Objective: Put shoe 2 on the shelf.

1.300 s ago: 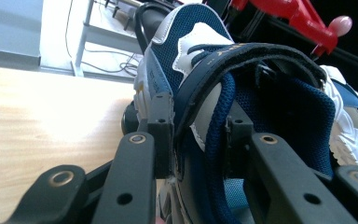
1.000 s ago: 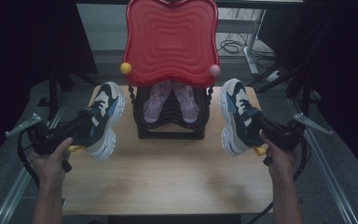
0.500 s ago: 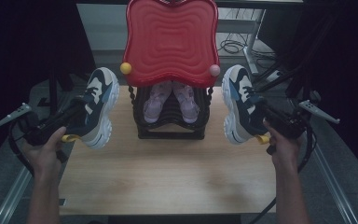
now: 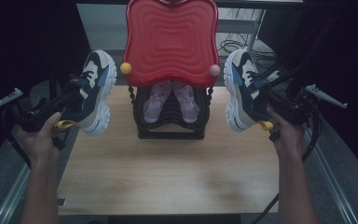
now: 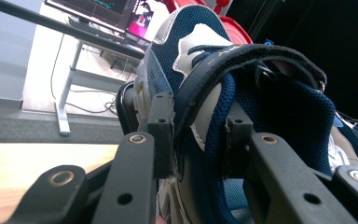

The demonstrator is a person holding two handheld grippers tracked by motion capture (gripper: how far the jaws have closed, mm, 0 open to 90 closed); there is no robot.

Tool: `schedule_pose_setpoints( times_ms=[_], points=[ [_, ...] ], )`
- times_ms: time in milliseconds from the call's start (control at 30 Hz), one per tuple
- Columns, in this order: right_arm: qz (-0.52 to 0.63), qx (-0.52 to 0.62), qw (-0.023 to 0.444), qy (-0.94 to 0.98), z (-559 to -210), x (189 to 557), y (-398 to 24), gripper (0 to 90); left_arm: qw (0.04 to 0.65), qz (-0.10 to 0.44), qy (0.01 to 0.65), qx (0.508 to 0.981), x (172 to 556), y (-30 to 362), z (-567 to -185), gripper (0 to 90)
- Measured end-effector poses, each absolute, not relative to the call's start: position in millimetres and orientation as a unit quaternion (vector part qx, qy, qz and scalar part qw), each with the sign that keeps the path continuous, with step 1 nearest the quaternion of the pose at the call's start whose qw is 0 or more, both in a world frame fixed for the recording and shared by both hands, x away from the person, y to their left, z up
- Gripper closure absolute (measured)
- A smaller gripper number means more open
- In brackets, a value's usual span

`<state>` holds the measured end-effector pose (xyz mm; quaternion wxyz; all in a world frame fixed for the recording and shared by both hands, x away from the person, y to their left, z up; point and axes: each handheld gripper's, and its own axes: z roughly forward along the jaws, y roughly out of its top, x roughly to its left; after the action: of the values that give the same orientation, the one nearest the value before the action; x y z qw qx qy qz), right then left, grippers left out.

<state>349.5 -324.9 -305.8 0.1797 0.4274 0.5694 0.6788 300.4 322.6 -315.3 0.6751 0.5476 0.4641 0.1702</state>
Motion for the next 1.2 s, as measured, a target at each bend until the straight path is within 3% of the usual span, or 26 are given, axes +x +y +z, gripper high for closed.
schedule_pose_setpoints(
  times_ms=[567, 1200],
  points=[
    [0.671, 0.416, 0.183, 0.586, -256.8, 372.0, -318.0, 73.1, 0.688, 0.171, 0.46, 0.535, 319.2, 326.3, -280.4, 71.1],
    [0.677, 0.408, 0.171, 0.589, -206.4, 400.8, -293.3, 73.2, 0.697, 0.178, 0.445, 0.533, 351.0, 301.5, -233.9, 71.1]
  ],
)
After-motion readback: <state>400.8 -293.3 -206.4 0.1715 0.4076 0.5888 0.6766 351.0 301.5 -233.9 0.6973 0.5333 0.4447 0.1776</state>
